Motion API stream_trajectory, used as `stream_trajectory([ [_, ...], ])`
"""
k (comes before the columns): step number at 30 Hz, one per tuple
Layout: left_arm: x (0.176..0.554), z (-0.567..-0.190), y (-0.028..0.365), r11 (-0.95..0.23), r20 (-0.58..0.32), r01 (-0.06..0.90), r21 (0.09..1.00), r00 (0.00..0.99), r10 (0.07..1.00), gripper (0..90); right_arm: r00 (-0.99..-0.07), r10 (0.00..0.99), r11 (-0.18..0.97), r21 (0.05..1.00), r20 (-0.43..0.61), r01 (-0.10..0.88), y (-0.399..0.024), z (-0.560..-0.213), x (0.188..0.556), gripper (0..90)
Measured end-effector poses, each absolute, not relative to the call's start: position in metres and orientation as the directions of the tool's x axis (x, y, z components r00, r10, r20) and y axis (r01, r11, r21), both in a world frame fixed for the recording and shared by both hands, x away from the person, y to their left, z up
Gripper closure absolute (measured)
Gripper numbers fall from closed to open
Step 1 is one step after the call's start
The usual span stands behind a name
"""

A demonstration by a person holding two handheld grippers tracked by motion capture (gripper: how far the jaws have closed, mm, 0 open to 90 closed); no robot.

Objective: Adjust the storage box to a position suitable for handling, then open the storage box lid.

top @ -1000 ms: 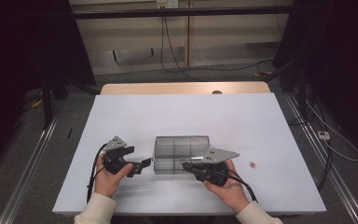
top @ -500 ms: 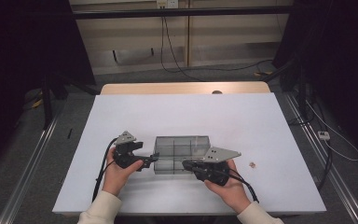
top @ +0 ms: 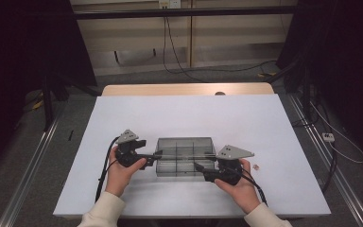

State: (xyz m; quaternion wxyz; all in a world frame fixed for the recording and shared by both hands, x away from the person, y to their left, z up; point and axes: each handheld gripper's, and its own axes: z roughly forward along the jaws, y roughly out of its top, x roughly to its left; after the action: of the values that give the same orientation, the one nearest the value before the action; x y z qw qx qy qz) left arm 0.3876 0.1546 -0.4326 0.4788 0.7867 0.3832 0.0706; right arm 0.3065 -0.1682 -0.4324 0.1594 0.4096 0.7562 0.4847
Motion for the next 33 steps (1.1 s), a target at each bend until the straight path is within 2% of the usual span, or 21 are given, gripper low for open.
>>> stream_trajectory([
  [6,0.39,-0.431,0.153,-0.244,-0.256,0.532,0.811,0.698,0.669,11.8,-0.513,0.848,0.141,0.876,0.134,0.462,-0.189,-0.433,0.315,28.3],
  [12,0.391,-0.431,0.153,-0.246,-0.253,0.531,0.811,0.697,0.672,11.8,-0.516,0.851,0.145,0.897,0.103,0.418,-0.194,-0.43,0.322,28.3],
  [20,0.394,-0.43,0.151,-0.24,-0.251,0.526,0.816,0.696,0.673,12.4,-0.53,0.84,0.129,0.909,0.112,0.397,-0.19,-0.429,0.33,36.6],
  [21,0.395,-0.429,0.151,-0.24,-0.249,0.525,0.817,0.695,0.674,14.2,-0.533,0.839,0.132,0.909,0.109,0.395,-0.189,-0.428,0.331,39.9],
  [27,0.397,-0.428,0.149,-0.238,-0.239,0.511,0.826,0.7,0.673,17.5,-0.541,0.835,0.139,0.914,0.099,0.382,-0.187,-0.428,0.333,45.1],
  [33,0.399,-0.426,0.146,-0.238,-0.223,0.493,0.837,0.704,0.674,27.0,-0.542,0.836,0.149,0.915,0.086,0.375,-0.187,-0.428,0.336,52.0],
])
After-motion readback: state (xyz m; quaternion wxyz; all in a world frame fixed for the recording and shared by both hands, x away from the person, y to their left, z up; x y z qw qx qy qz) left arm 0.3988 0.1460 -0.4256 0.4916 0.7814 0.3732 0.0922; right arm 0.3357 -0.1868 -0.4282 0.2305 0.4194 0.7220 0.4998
